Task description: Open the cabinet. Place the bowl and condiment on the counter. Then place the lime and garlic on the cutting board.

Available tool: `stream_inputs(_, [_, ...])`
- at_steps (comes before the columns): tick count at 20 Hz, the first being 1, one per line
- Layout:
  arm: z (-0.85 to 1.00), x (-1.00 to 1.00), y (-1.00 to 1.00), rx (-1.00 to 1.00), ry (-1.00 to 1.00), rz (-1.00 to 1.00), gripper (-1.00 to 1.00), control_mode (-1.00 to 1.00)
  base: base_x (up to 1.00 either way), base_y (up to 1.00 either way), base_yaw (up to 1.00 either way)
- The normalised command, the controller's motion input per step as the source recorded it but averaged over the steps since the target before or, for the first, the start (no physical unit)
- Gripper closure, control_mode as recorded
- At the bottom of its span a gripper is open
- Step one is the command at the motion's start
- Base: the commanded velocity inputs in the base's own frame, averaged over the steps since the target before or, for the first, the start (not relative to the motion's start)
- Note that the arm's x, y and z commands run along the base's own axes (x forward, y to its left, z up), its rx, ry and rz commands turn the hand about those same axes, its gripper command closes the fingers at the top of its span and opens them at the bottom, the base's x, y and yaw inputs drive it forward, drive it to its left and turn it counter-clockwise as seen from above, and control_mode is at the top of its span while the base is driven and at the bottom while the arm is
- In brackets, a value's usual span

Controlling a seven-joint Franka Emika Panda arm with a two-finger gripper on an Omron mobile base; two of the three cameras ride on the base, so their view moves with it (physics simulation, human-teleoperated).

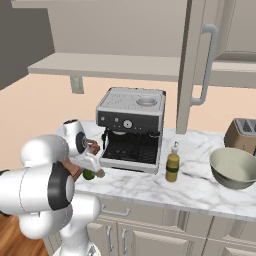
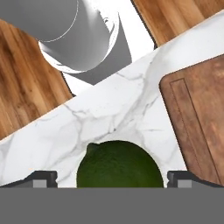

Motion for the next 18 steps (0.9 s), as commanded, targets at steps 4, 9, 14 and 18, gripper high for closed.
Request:
stream_inputs(4, [-0.06, 0.0, 0.0, 0.04, 0.0, 0.0, -1.0, -1.0, 0.0, 0.0, 0.0])
stream_inputs(9, [-0.11, 0.0, 0.0, 0.04, 0.0, 0.0, -1.0, -1.0, 0.0, 0.0, 0.0])
stream_inputs(14, [-0.16, 0.0, 0.0, 0.03, 0.0, 0.0, 1.0, -1.0, 0.0, 0.0, 0.0])
stream_inputs(18, [-0.09, 0.0, 0.0, 0.03, 0.0, 0.0, 1.0, -1.0, 0.0, 0.0, 0.0])
